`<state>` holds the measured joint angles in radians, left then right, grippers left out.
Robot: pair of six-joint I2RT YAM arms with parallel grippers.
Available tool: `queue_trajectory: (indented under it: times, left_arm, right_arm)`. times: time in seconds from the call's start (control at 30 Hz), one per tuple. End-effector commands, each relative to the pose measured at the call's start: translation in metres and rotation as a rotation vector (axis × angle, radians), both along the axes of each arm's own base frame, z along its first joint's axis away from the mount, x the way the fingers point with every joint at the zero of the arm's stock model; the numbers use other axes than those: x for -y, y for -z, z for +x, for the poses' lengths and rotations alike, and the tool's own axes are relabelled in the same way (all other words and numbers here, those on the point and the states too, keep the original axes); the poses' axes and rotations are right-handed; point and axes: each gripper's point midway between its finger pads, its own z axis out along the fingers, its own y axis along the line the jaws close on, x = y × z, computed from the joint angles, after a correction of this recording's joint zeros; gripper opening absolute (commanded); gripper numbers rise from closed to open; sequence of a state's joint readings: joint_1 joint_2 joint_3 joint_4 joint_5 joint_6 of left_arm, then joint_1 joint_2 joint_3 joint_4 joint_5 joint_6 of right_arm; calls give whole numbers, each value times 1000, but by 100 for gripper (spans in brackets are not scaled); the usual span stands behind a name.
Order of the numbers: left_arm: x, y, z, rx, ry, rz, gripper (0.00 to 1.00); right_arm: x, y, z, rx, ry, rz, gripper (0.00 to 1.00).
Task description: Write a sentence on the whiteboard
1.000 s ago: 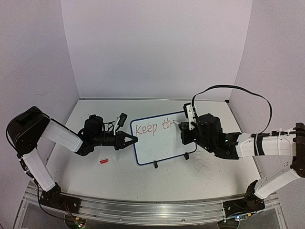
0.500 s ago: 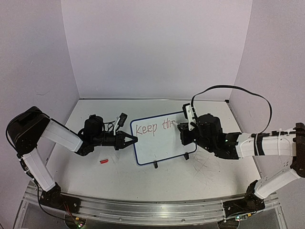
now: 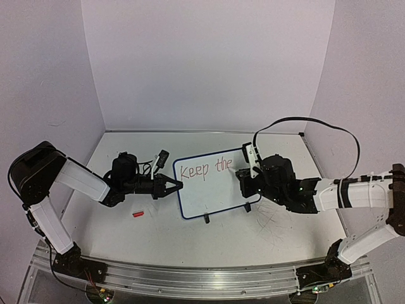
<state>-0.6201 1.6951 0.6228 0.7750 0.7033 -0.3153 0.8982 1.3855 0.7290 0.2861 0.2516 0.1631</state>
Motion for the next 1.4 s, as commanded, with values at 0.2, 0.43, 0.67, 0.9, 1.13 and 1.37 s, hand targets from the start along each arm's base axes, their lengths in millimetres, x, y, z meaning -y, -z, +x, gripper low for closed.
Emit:
queue_trajectory:
  times: [0.2,0.43,0.67,0.9,1.13,1.37]
  left_arm:
    - [-7,12,15,10,-73,71,0]
    - [-7,15,15,6,-76,77,0]
    - [-7,15,15,12,-71,79,0]
    - [-7,16,16,12,-80,83,0]
    - [-9,14,16,3,-93,86,0]
    - [-10,18,17,-4,-100,95,0]
  right_arm:
    - [26,1,4,13,113,-38,0]
    - [22,-52,-6,140,36,98,0]
    - [33,-57,-21,175,-44,93,0]
    - [40,-59,-9,198,8,45,0]
    - [46,-54,-2,184,69,49,0]
    - [42,-50,2,174,70,28,0]
